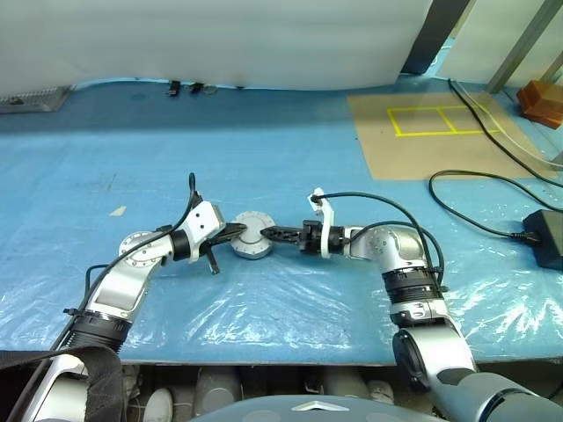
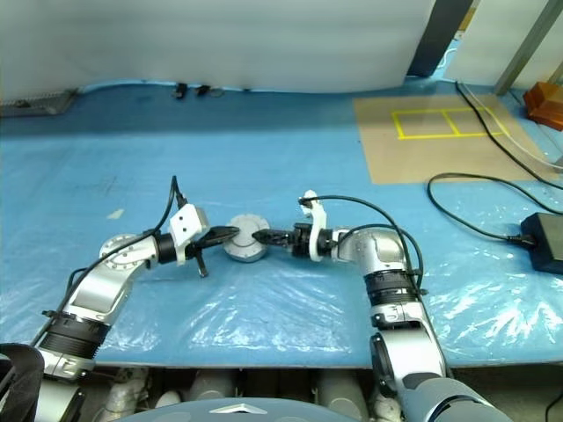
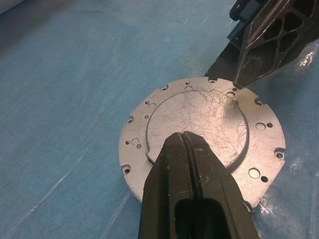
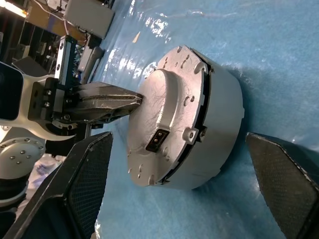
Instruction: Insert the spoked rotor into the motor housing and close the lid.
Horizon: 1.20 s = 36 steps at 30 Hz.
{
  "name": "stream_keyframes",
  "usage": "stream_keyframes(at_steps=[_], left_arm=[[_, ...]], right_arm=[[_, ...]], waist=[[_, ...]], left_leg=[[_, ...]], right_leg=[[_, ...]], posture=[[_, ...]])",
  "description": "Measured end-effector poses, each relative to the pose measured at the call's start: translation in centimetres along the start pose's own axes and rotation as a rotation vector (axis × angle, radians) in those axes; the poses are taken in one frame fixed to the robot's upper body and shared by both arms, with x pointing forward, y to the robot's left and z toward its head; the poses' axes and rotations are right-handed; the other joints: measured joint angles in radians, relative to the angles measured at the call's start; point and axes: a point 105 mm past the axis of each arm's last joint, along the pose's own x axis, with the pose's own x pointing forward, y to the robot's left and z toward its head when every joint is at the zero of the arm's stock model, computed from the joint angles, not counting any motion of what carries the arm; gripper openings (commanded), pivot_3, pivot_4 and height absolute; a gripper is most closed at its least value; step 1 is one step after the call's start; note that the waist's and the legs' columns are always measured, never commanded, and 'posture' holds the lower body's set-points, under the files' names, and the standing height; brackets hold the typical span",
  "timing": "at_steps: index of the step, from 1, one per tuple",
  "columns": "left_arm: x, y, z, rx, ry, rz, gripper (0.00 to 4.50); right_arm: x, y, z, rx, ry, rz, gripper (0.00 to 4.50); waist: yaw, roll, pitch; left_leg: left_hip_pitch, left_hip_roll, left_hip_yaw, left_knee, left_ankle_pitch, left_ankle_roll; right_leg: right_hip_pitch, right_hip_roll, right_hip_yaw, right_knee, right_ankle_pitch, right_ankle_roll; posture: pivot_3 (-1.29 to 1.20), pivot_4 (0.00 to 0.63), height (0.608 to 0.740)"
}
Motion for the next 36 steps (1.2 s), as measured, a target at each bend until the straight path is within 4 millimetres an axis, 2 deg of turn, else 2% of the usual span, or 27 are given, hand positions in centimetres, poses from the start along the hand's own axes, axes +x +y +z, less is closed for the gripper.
stream_keyframes(at_steps=[10, 15, 16, 18, 22, 24, 32, 34, 36], left_arm=[[0.0, 0.0, 0.0, 0.004, 0.002, 0.000, 0.00], [0.0, 0.0, 0.0, 0.005, 0.002, 0.001, 0.00], [0.0, 0.0, 0.0, 0.006, 0.002, 0.001, 0.00], [0.0, 0.1, 0.0, 0.007, 0.002, 0.001, 0.00], [-0.1, 0.1, 0.0, 0.012, 0.001, 0.003, 0.00], [-0.3, 0.4, 0.1, 0.016, 0.000, 0.013, 0.00], [-0.4, 0.6, 0.1, 0.023, 0.001, 0.019, 0.00], [-0.4, 0.7, 0.0, 0.024, 0.005, 0.023, 0.00], [-0.4, 0.7, 0.1, 0.024, 0.003, 0.024, 0.00]], right_arm=[[0.5, 0.6, -0.9, 0.077, 0.032, 0.008, 4.47], [0.9, 0.9, -0.8, 0.186, 0.001, 0.040, 4.47], [0.9, 0.9, -0.7, 0.211, -0.007, 0.045, 4.19], [0.9, 0.7, -0.6, 0.245, -0.021, 0.044, 3.89], [0.8, 0.1, -0.9, 0.289, -0.027, 0.025, 2.55], [0.8, 0.5, -0.7, 0.303, -0.040, 0.058, 1.92], [0.7, 0.6, -0.7, 0.311, -0.038, 0.067, 1.84], [0.8, 0.5, -1.0, 0.311, -0.024, 0.054, 1.41], [0.8, 0.4, -1.1, 0.312, -0.020, 0.054, 1.22]], waist=[[0.000, 0.000, 0.000], [-0.001, 0.000, 0.000], [-0.001, 0.000, 0.000], [-0.001, 0.000, 0.000], [0.000, 0.000, 0.000], [0.000, 0.000, 0.000], [0.000, 0.000, 0.000], [0.001, 0.000, 0.000], [0.000, 0.000, 0.000]], left_leg=[[0.001, 0.000, 0.000, 0.000, 0.000, 0.000], [0.001, 0.000, 0.000, 0.000, 0.000, 0.000], [0.001, 0.000, 0.000, 0.000, 0.000, 0.000], [0.001, 0.000, 0.000, 0.000, 0.000, -0.001], [-0.001, 0.000, 0.000, 0.000, 0.000, -0.001], [-0.001, 0.000, 0.000, 0.000, 0.000, -0.001], [-0.001, 0.000, 0.000, 0.000, 0.000, -0.001], [-0.001, 0.000, 0.000, 0.000, 0.000, -0.001], [-0.001, 0.000, 0.000, 0.000, 0.000, -0.001]], right_leg=[[0.000, 0.000, 0.000, 0.000, 0.000, 0.000], [0.000, 0.000, 0.000, 0.000, 0.000, 0.000], [0.000, 0.000, 0.000, 0.000, 0.000, 0.000], [0.000, 0.000, 0.000, 0.000, 0.000, 0.000], [0.000, 0.000, 0.000, 0.000, 0.000, 0.000], [-0.001, 0.000, 0.000, 0.000, 0.000, 0.000], [-0.001, 0.000, 0.000, 0.001, 0.000, 0.000], [-0.001, 0.000, -0.001, 0.000, 0.000, 0.000], [-0.001, 0.000, -0.001, 0.000, 0.000, 0.000]], posture=[[0.00, 0.150, 0.740], [0.00, 0.150, 0.740], [0.00, 0.150, 0.740], [0.00, 0.150, 0.740], [0.00, 0.150, 0.740], [0.00, 0.150, 0.740], [0.00, 0.150, 0.740], [0.00, 0.150, 0.740], [0.00, 0.150, 0.740]])
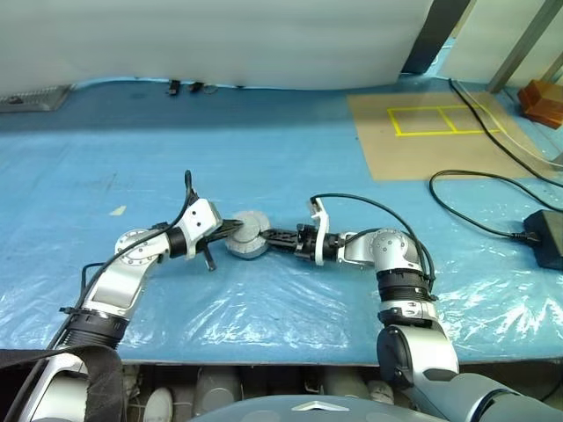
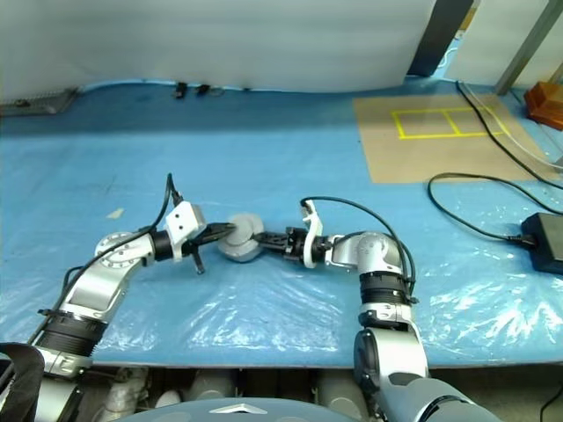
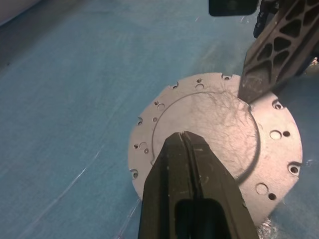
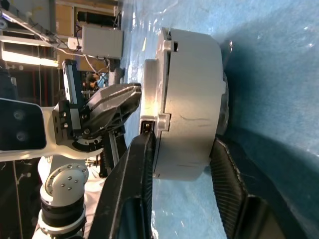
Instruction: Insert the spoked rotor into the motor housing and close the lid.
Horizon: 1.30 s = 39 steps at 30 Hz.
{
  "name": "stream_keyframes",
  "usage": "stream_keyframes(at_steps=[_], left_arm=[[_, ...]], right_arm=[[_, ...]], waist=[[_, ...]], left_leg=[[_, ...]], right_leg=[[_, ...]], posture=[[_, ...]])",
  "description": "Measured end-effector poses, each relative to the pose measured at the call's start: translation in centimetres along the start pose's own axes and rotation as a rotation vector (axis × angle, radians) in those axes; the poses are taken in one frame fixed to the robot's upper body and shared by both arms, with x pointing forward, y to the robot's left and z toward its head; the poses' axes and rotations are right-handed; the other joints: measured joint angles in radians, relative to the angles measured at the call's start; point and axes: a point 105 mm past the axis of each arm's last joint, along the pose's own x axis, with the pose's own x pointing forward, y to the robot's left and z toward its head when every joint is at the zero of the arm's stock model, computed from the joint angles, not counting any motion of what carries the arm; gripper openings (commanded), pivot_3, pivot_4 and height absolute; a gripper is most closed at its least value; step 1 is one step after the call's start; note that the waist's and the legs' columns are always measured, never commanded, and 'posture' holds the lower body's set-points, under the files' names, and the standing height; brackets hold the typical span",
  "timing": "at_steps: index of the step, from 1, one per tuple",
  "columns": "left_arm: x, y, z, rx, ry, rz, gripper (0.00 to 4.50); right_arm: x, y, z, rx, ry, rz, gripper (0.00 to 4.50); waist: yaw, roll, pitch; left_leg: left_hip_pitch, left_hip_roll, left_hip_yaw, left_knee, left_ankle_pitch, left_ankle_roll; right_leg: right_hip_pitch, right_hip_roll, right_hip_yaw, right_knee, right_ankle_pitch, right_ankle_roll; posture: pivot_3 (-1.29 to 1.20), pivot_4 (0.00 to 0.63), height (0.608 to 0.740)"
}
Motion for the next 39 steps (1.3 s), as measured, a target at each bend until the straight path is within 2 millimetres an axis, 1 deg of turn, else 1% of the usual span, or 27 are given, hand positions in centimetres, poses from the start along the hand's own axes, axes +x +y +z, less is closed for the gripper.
stream_keyframes(at_steps=[12, 14, 19, 23, 26, 29, 32, 36, 39], left_arm=[[0.1, 0.1, -0.1, -0.009, -0.003, 0.014, 0.00], [0.2, 0.1, 0.0, -0.037, -0.016, 0.026, 0.00], [0.2, 0.6, -0.1, -0.187, -0.073, 0.094, 0.00], [-0.6, 1.5, -0.5, -0.303, -0.106, 0.169, 0.00], [-1.4, 2.2, -0.9, -0.411, -0.144, 0.236, 0.00], [-1.8, 2.7, -1.1, -0.533, -0.203, 0.299, 0.00], [-2.2, 3.3, -1.2, -0.646, -0.266, 0.362, 0.00], [-2.5, 3.7, -1.1, -0.720, -0.304, 0.396, 0.00], [-2.7, 3.8, -0.9, -0.761, -0.330, 0.404, 0.63]], right_arm=[[0.1, 0.0, 0.2, -0.034, -0.010, -0.008, 1.22], [0.2, 0.0, 0.3, -0.035, -0.012, -0.007, 1.22], [0.3, 0.1, 0.4, -0.048, -0.023, 0.001, 1.22], [0.3, 0.3, 0.9, -0.052, -0.062, 0.016, 1.22], [0.3, 0.4, 1.3, -0.055, -0.095, 0.029, 1.22], [0.3, 0.5, 1.6, -0.041, -0.127, 0.039, 1.22], [0.1, 0.4, 2.2, -0.013, -0.173, 0.048, 1.22], [-0.4, 0.3, 2.8, 0.006, -0.226, 0.051, 1.22], [-0.4, 0.3, 3.1, 0.023, -0.248, 0.053, 1.22]], waist=[[0.000, 0.000, 0.000], [0.000, 0.000, 0.000], [-0.002, 0.000, 0.000], [-0.001, 0.000, 0.000], [0.000, 0.000, 0.000], [0.002, -0.001, 0.001], [0.002, -0.002, 0.001], [0.002, -0.003, 0.002], [0.000, -0.003, 0.002]], left_leg=[[0.001, 0.000, 0.000, 0.000, 0.000, 0.000], [0.000, 0.000, 0.000, 0.000, 0.000, 0.000], [0.000, 0.001, 0.000, 0.000, 0.000, 0.000], [-0.004, 0.000, 0.000, 0.001, 0.000, 0.000], [-0.011, 0.000, 0.000, 0.003, 0.000, 0.000], [-0.016, 0.000, 0.000, 0.008, 0.000, 0.000], [-0.016, 0.001, 0.000, 0.008, 0.000, 0.000], [-0.016, 0.001, 0.000, 0.008, 0.000, 0.000], [-0.016, 0.001, -0.001, 0.008, 0.000, 0.000]], right_leg=[[0.000, 0.000, 0.000, 0.001, 0.000, 0.000], [0.000, 0.000, 0.000, 0.001, 0.000, 0.000], [-0.001, 0.000, 0.000, 0.001, 0.000, 0.000], [-0.003, 0.000, 0.000, 0.000, 0.000, 0.000], [-0.009, 0.000, -0.001, 0.001, 0.001, 0.000], [-0.014, 0.000, -0.004, 0.003, 0.002, 0.002], [-0.014, 0.000, -0.005, 0.004, 0.002, 0.000], [-0.014, 0.000, -0.005, 0.004, 0.001, -0.001], [-0.014, 0.001, -0.005, 0.004, 0.001, 0.000]], posture=[[0.00, 0.150, 0.740], [0.00, 0.150, 0.740], [0.00, 0.150, 0.740], [0.00, 0.150, 0.740], [0.00, 0.150, 0.740], [0.00, 0.150, 0.740], [0.00, 0.150, 0.740], [0.00, 0.150, 0.740], [0.00, 0.150, 0.740]])
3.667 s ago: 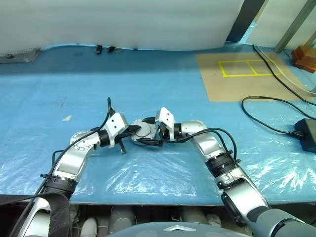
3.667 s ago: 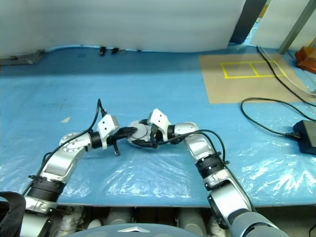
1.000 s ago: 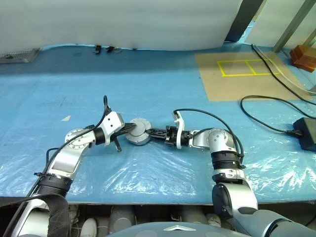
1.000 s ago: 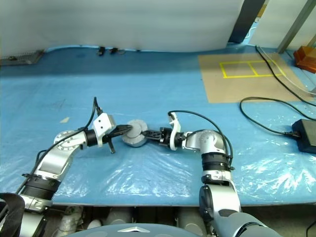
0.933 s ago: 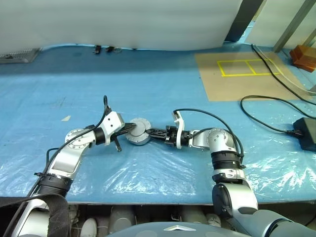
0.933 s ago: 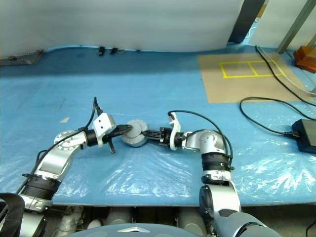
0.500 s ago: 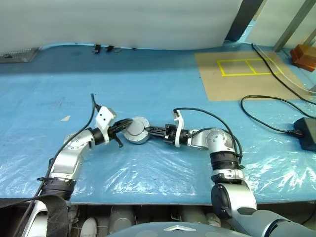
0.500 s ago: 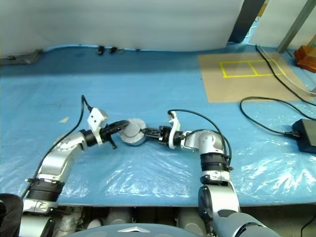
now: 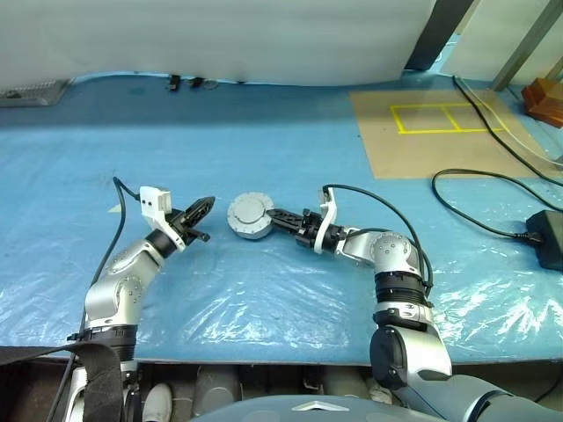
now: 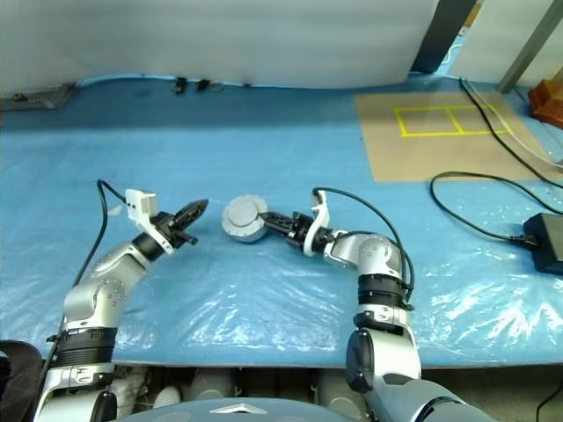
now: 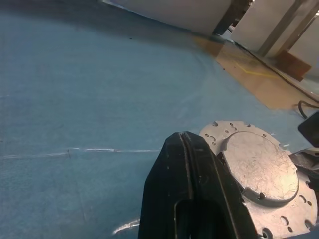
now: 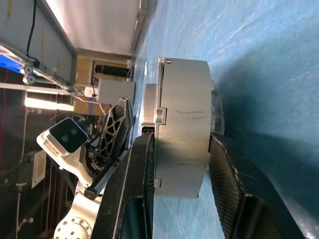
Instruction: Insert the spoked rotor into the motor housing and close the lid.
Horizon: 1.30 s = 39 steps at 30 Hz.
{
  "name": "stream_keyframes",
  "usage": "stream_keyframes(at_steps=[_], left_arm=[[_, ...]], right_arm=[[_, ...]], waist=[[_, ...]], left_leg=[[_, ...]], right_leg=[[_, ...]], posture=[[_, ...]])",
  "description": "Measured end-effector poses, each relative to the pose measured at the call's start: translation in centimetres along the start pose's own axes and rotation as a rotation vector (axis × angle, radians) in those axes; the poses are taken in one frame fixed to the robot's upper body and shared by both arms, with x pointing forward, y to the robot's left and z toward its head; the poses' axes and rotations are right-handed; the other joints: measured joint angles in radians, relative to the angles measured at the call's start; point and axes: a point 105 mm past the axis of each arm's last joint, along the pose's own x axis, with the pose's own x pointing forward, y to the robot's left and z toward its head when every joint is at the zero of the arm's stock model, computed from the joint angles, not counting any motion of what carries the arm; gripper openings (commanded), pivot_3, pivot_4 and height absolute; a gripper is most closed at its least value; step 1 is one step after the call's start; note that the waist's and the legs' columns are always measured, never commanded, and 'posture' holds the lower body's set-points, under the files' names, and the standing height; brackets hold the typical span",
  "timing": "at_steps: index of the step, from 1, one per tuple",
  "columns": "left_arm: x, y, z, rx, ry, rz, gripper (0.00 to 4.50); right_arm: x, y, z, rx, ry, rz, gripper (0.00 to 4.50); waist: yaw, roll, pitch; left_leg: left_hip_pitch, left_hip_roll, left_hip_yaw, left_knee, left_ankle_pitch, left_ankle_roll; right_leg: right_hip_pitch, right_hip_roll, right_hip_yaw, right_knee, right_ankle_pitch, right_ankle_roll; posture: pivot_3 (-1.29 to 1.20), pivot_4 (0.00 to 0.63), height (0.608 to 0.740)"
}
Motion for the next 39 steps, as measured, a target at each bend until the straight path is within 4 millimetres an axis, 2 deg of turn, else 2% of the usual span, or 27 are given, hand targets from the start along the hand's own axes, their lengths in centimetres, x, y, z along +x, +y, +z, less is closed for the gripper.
stream_keyframes(at_steps=[11, 17, 24, 39], left_arm=[[0.3, -1.8, -0.2, -0.183, -0.036, -0.058, 4.40], [0.8, -1.9, -0.5, -0.278, -0.054, -0.020, 4.48], [1.7, -3.4, -1.1, -0.437, -0.045, -0.073, 4.48], [2.7, -4.5, -0.6, -0.556, -0.061, -0.101, 4.48]], right_arm=[[0.5, 1.2, 1.8, 0.061, -0.111, 0.079, 1.22], [0.6, 1.8, 1.7, 0.078, -0.111, 0.118, 1.22], [1.0, 2.2, 0.9, 0.074, -0.057, 0.128, 1.22], [1.0, 3.3, 0.4, 0.057, -0.014, 0.179, 1.22]], waist=[[0.000, 0.000, 0.000], [0.001, -0.001, 0.000], [0.000, -0.001, 0.001], [0.001, -0.001, 0.001]], left_leg=[[0.000, 0.000, 0.000, 0.000, 0.000, 0.000], [0.000, 0.000, 0.000, 0.001, 0.002, 0.004], [-0.001, 0.000, 0.000, 0.001, 0.002, 0.003], [-0.001, 0.000, -0.001, 0.002, 0.002, 0.004]], right_leg=[[0.000, 0.000, 0.000, 0.000, 0.000, 0.001], [0.000, 0.000, 0.000, 0.000, 0.001, 0.002], [0.000, 0.000, 0.000, 0.000, 0.002, 0.003], [0.000, 0.000, 0.000, 0.001, 0.002, 0.003]], posture=[[0.00, 0.150, 0.740], [0.00, 0.150, 0.740], [0.00, 0.150, 0.740], [0.00, 0.150, 0.740]])
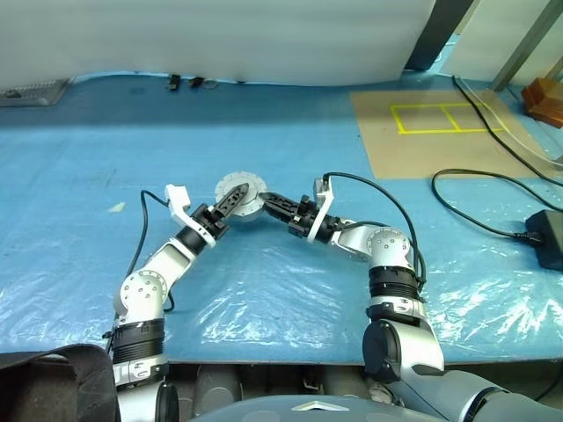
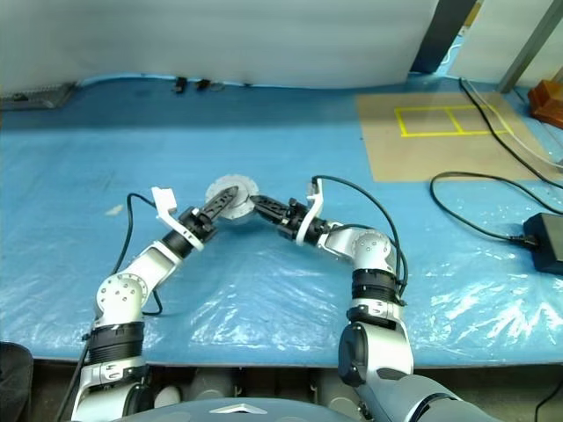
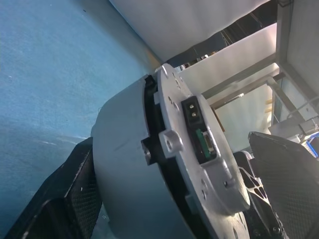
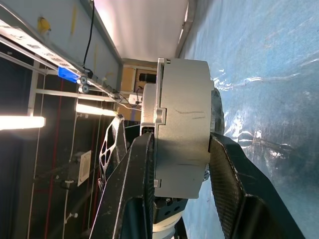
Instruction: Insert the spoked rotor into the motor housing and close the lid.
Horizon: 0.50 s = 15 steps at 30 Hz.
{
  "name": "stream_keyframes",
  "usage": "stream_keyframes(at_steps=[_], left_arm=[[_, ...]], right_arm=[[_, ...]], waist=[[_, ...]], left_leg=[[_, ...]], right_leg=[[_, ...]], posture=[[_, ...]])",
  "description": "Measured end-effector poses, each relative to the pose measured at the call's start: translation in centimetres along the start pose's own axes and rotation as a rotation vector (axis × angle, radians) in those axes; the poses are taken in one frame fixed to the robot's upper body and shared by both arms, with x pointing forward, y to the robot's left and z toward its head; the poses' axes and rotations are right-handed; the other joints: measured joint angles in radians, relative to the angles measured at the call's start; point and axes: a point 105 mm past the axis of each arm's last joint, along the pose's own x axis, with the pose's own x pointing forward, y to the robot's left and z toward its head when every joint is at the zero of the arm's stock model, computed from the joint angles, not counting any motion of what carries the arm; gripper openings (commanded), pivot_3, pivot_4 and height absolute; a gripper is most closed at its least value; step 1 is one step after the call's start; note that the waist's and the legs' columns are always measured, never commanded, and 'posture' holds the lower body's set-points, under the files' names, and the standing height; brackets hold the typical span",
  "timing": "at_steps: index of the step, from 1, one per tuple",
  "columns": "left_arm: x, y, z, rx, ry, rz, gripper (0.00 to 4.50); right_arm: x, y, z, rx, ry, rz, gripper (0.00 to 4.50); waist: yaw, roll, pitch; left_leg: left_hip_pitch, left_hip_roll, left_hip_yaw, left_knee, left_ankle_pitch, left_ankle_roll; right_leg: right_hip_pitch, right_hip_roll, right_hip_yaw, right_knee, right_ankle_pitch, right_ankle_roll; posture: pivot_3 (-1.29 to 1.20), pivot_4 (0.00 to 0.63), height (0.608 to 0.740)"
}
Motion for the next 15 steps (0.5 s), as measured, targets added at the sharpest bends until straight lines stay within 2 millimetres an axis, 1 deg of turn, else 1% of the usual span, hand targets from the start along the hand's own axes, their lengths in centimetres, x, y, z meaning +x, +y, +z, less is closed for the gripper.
stream_keyframes(at_steps=[1, 2, 3, 5, 6, 7, 15], left_arm=[[0.04, 0.00, -0.02, -0.008, -0.003, 0.002, 4.48], [0.11, 0.02, 0.01, -0.021, -0.012, 0.005, 4.11], [0.14, 0.13, 0.05, -0.036, -0.023, 0.012, 3.87], [0.07, 0.32, 0.20, -0.068, -0.042, 0.020, 3.21], [0.08, 0.25, 0.23, -0.086, -0.050, 0.011, 3.00], [0.08, 0.15, 0.30, -0.095, -0.054, 0.003, 2.90], [-0.09, 0.06, 0.33, -0.103, -0.030, -0.001, 2.90]], right_arm=[[-0.01, -0.01, 0.00, 0.000, 0.000, -0.001, 1.22], [-0.01, 0.00, 0.01, -0.001, 0.000, 0.000, 1.22], [0.00, 0.04, 0.01, -0.001, 0.000, 0.003, 1.22], [-0.01, 0.14, 0.02, -0.001, 0.000, 0.012, 1.22], [-0.03, 0.21, -0.01, 0.001, -0.001, 0.021, 1.22], [-0.04, 0.29, -0.03, 0.004, -0.001, 0.030, 1.22], [0.03, 0.35, -0.15, 0.001, 0.005, 0.035, 1.22]], waist=[[0.000, 0.000, 0.000], [0.000, 0.000, 0.000], [0.000, 0.000, 0.000], [0.000, 0.000, 0.000], [0.000, 0.000, 0.000], [0.000, -0.001, 0.000], [0.001, -0.001, 0.001]], left_leg=[[0.000, 0.000, 0.000, 0.000, 0.000, 0.000], [0.000, 0.000, 0.000, 0.000, 0.000, 0.000], [0.000, 0.000, 0.000, 0.001, 0.000, 0.000], [0.000, 0.000, 0.000, 0.001, 0.000, 0.000], [0.000, 0.000, 0.000, 0.001, 0.000, 0.000], [0.000, -0.001, 0.000, 0.001, 0.000, 0.000], [0.000, 0.000, 0.000, 0.002, 0.000, 0.000]], right_leg=[[0.000, 0.000, 0.000, 0.000, 0.000, 0.000], [0.000, 0.000, 0.000, 0.000, 0.000, 0.000], [0.000, 0.000, 0.000, 0.000, 0.000, 0.000], [0.000, 0.000, 0.000, 0.000, 0.000, 0.000], [0.000, 0.000, 0.000, 0.000, 0.000, 0.000], [0.000, 0.000, 0.000, 0.000, 0.000, 0.000], [0.000, 0.000, 0.000, 0.002, 0.000, 0.000]], posture=[[0.00, 0.150, 0.740], [0.00, 0.150, 0.740], [0.00, 0.150, 0.740], [0.00, 0.150, 0.740], [0.00, 0.150, 0.740], [0.00, 0.150, 0.740], [0.00, 0.150, 0.740]])
